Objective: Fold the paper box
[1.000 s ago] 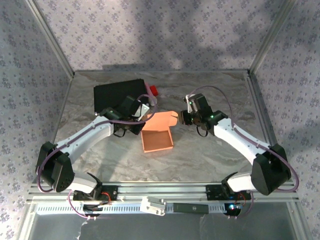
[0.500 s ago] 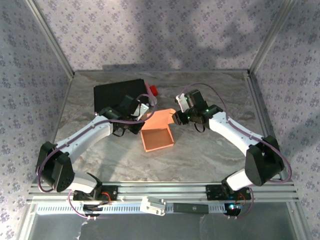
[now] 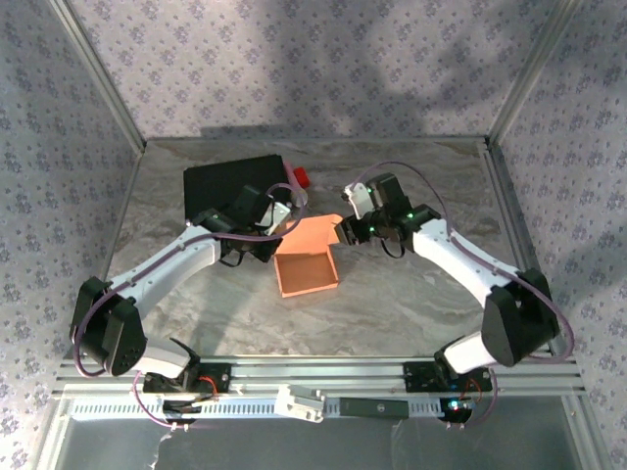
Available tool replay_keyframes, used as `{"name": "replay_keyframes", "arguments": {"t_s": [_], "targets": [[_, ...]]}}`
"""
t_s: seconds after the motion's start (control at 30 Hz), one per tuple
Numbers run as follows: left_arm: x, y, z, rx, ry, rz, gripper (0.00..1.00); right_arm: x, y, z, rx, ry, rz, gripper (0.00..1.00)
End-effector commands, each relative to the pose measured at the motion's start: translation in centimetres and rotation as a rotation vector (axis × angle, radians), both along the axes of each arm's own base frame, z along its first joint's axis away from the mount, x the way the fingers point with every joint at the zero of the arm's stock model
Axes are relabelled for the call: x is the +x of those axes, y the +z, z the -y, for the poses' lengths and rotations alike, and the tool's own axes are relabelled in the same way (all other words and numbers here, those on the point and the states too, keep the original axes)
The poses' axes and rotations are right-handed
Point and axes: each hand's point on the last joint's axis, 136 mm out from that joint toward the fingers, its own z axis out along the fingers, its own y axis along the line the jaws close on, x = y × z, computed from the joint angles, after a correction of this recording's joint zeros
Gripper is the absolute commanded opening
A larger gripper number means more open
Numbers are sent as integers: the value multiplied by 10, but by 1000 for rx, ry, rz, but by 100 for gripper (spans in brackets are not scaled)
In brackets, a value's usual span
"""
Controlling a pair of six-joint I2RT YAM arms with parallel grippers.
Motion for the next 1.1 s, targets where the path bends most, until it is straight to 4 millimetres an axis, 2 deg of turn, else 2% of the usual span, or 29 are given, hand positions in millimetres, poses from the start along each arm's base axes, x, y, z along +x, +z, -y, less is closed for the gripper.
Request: {"name": "replay_keyframes", "arguments": {"t_s": [0.0,0.2,0.47,0.73,0.97,1.07], "targets": [[0,1,3,-5,-30,-13,0,4,1,-3,-21,34,-4,51],[2,-1,5,-13,-37,-20,0,10,-9,-9,-18,53,-38,42],[3,-1,5,-24,-39,-22,0,12,-19,-11,-21,67,-55,37],[6,1,4,-37,-21,-14,0,10,-20,-14,-13,66,-52,27],[9,1,4,-40,-2,-10,0,8,-24,-16,-18,58,-47,25],[13,2,2,-42,33,-3,0,7,-24,-18,-23,47,-40,21]]}}
